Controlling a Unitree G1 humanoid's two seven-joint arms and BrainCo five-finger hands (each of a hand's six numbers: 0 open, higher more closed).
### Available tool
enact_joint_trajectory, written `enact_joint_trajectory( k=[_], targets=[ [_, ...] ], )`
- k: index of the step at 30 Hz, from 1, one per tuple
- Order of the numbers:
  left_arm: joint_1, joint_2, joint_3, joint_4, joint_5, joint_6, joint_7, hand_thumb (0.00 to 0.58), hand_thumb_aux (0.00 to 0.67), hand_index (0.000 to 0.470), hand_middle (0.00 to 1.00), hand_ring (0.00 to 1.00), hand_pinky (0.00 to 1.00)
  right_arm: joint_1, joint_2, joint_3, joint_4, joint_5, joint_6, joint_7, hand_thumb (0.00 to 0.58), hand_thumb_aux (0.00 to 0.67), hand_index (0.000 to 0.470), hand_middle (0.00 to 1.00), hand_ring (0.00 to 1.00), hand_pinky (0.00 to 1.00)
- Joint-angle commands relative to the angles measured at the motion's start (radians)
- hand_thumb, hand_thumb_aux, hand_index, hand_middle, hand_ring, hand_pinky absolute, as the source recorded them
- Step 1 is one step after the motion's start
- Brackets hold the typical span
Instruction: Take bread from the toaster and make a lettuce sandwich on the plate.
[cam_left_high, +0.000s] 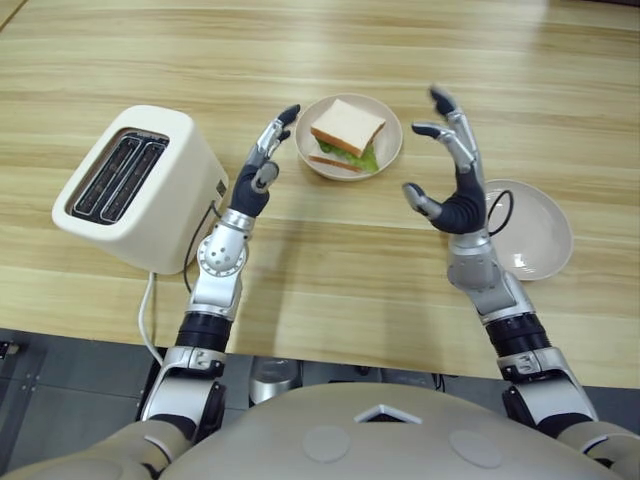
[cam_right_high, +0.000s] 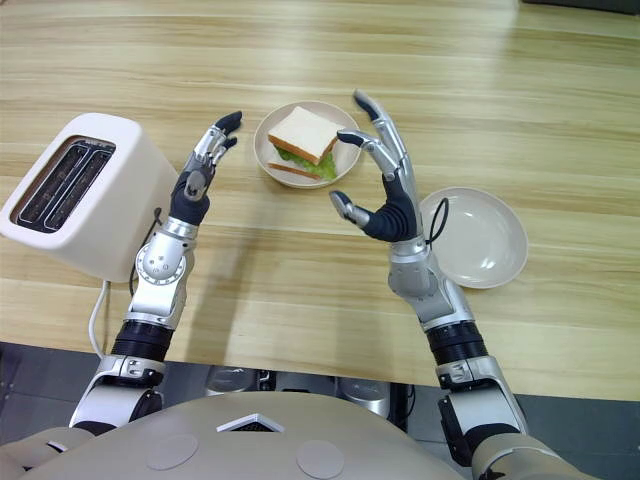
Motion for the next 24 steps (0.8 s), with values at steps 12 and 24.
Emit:
enact_joint_trajectory(
  k=[12, 24],
  targets=[
    [-0.023, 0.017, 0.071, 0.027, -0.077, -0.003, -0.036, 0.0, 0.0, 0.0, 0.0, 0.0, 0.0, 0.049, 0.054, -0.064, -0.067, -0.019, 0.03, 0.07, 0.156, 0.097, 0.067, 0.0, 0.0, 0.0],
    [-0.013, -0.008, 0.089, 0.002, -0.154, 0.07, -0.066, 0.0, 0.0, 0.0, 0.0, 0.0, 0.0, 0.04, 0.057, -0.081, -0.047, -0.008, 0.024, 0.088, 0.144, 0.089, 0.061, 0.0, 0.0, 0.0]
  ],
)
